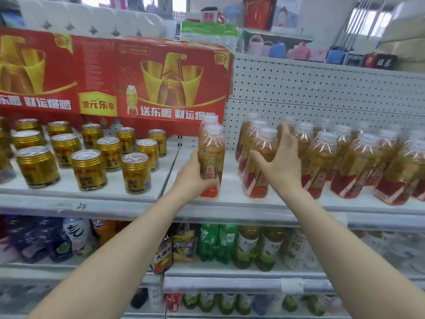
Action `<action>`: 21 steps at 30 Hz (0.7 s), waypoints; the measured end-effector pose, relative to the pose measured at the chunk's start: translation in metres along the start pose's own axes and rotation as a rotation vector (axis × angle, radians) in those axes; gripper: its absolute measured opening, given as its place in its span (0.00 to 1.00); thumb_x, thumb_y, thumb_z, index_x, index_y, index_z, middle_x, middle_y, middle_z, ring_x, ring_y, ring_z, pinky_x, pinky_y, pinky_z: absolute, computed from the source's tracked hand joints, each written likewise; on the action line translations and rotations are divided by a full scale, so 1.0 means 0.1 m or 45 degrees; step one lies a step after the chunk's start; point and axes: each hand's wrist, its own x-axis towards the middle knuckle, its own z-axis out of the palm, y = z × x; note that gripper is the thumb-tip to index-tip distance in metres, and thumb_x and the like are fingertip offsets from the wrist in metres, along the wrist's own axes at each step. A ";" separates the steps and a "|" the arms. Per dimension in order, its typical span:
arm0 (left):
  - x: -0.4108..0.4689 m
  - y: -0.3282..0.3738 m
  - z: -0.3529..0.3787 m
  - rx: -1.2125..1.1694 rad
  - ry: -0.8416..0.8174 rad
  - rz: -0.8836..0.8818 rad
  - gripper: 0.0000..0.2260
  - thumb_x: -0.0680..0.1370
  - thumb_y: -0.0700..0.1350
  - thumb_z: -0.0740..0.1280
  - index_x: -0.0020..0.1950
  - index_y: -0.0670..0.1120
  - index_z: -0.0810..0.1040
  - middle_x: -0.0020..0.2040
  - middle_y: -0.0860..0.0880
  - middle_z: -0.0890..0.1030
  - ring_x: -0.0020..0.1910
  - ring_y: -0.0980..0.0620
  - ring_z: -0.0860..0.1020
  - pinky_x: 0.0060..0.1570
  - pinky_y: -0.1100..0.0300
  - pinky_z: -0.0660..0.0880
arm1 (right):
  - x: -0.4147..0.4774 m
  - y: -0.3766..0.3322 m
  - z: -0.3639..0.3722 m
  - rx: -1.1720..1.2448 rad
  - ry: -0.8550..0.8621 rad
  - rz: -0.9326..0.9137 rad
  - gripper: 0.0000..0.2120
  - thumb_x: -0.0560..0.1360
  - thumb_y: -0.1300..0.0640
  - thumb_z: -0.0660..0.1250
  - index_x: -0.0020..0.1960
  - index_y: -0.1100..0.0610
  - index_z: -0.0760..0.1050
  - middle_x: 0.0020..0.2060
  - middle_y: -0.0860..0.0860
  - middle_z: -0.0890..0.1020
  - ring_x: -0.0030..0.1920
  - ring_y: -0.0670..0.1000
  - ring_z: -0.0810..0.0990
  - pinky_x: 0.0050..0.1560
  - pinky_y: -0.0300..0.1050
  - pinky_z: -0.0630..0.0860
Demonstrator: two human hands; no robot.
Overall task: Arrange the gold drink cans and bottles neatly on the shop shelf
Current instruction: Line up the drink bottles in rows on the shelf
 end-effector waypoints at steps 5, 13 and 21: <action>0.01 0.01 0.10 -0.022 0.089 -0.051 0.37 0.68 0.49 0.79 0.71 0.52 0.63 0.63 0.52 0.78 0.60 0.51 0.78 0.59 0.49 0.77 | 0.07 0.05 0.06 -0.019 -0.092 -0.047 0.45 0.73 0.43 0.74 0.79 0.44 0.49 0.72 0.55 0.69 0.63 0.59 0.76 0.57 0.55 0.75; 0.04 -0.01 0.14 0.032 0.144 -0.078 0.39 0.67 0.51 0.79 0.73 0.51 0.62 0.65 0.51 0.77 0.62 0.49 0.77 0.61 0.48 0.76 | 0.10 0.05 0.06 -0.118 -0.074 -0.055 0.36 0.74 0.45 0.72 0.73 0.47 0.54 0.60 0.57 0.75 0.48 0.60 0.80 0.49 0.50 0.73; 0.07 -0.05 0.09 0.058 0.119 -0.036 0.38 0.67 0.52 0.79 0.70 0.51 0.63 0.63 0.51 0.77 0.61 0.50 0.77 0.59 0.48 0.77 | 0.08 0.01 0.05 -0.138 -0.106 -0.028 0.38 0.74 0.43 0.73 0.75 0.46 0.54 0.62 0.57 0.74 0.53 0.60 0.80 0.50 0.49 0.71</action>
